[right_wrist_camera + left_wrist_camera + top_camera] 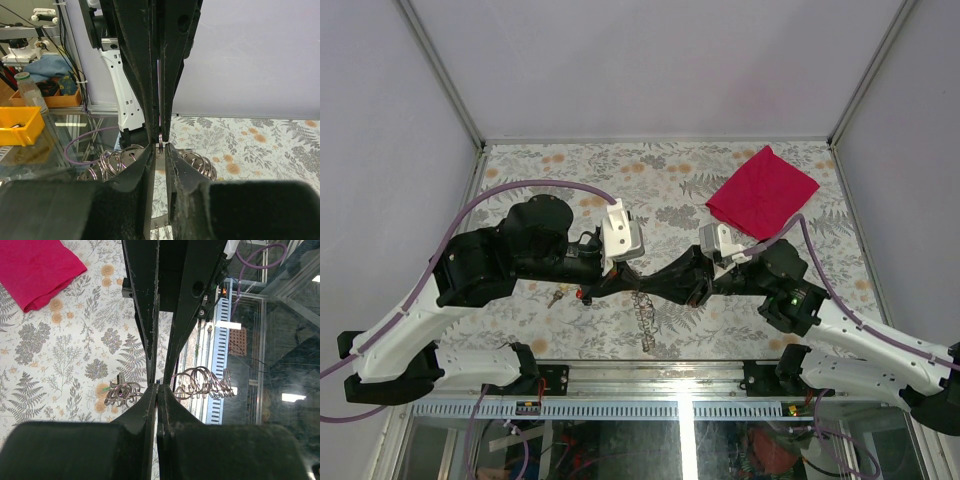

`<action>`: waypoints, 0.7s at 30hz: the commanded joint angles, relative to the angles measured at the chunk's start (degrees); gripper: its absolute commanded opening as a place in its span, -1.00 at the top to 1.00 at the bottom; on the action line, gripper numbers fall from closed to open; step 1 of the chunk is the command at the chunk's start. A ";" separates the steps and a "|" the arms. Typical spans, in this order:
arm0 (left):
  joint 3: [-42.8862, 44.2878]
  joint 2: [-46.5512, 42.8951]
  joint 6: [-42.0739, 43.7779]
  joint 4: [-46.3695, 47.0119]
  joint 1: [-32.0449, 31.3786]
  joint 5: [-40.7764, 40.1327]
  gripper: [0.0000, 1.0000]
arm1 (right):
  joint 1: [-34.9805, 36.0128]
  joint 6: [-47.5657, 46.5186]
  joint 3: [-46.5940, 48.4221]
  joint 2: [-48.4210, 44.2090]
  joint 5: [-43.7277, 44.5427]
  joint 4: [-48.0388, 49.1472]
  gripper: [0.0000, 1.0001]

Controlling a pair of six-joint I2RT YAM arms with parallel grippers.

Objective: Put the keys on the keyring

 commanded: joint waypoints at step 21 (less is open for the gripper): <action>-2.43 -4.57 -2.03 10.33 -0.18 2.66 0.81 | 0.24 -3.37 -2.51 0.39 -8.33 16.74 1.00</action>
